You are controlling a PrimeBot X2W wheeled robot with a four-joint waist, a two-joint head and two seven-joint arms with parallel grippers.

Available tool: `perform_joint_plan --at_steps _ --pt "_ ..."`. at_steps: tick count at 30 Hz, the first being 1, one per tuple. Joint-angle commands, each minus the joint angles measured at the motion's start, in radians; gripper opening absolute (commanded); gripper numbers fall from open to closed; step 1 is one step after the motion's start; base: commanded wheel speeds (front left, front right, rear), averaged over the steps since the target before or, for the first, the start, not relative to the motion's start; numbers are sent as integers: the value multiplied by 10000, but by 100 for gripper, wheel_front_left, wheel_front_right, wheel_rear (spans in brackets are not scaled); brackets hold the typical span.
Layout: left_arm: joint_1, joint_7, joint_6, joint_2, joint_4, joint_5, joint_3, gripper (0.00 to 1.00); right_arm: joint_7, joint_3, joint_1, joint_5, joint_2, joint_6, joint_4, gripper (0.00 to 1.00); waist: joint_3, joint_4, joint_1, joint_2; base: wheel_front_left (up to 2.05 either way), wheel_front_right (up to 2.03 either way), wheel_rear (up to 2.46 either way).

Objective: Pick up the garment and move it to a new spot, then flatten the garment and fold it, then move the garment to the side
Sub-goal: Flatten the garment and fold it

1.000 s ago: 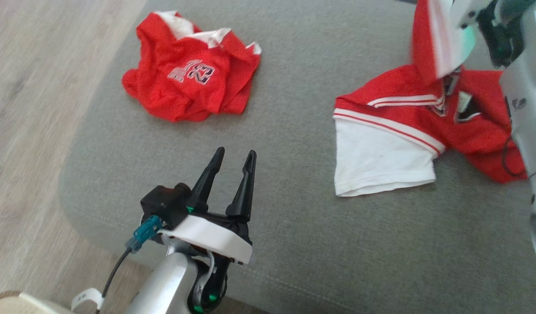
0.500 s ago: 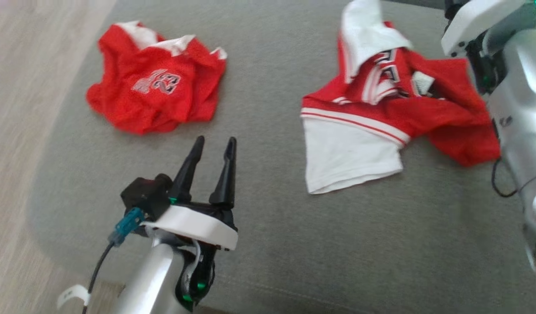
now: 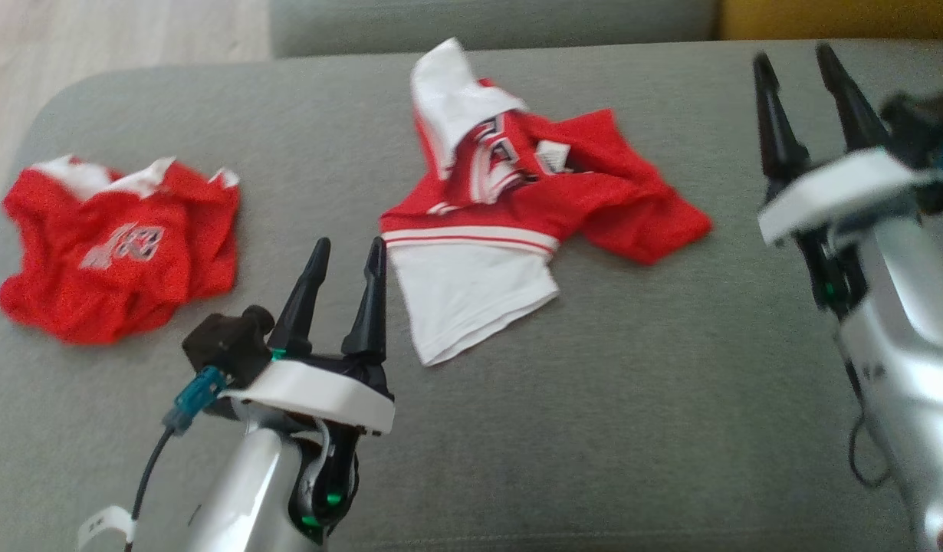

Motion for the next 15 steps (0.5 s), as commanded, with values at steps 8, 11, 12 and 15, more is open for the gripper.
perform_joint_plan --at_steps 8,11,12,15 --pt "294 -51 82 32 1 -411 592 100 -105 -1815 3714 -1189 329 -7 -3938 100 -626 -1313 0 0 0 0 0" --pt "452 -51 222 32 440 -365 631 100 -105 -2510 4770 -1320 827 -7 -4875 100 -624 -1539 0 0 0 0 0" --pt "483 -51 256 32 587 -403 631 100 -105 -2688 5044 -1421 944 -7 -5115 100 -619 -1610 0 0 0 0 0" --pt "446 -51 290 32 896 -337 550 100 -102 -3007 5626 -1762 1246 -7 -5669 100 -570 -1790 0 0 0 0 0"
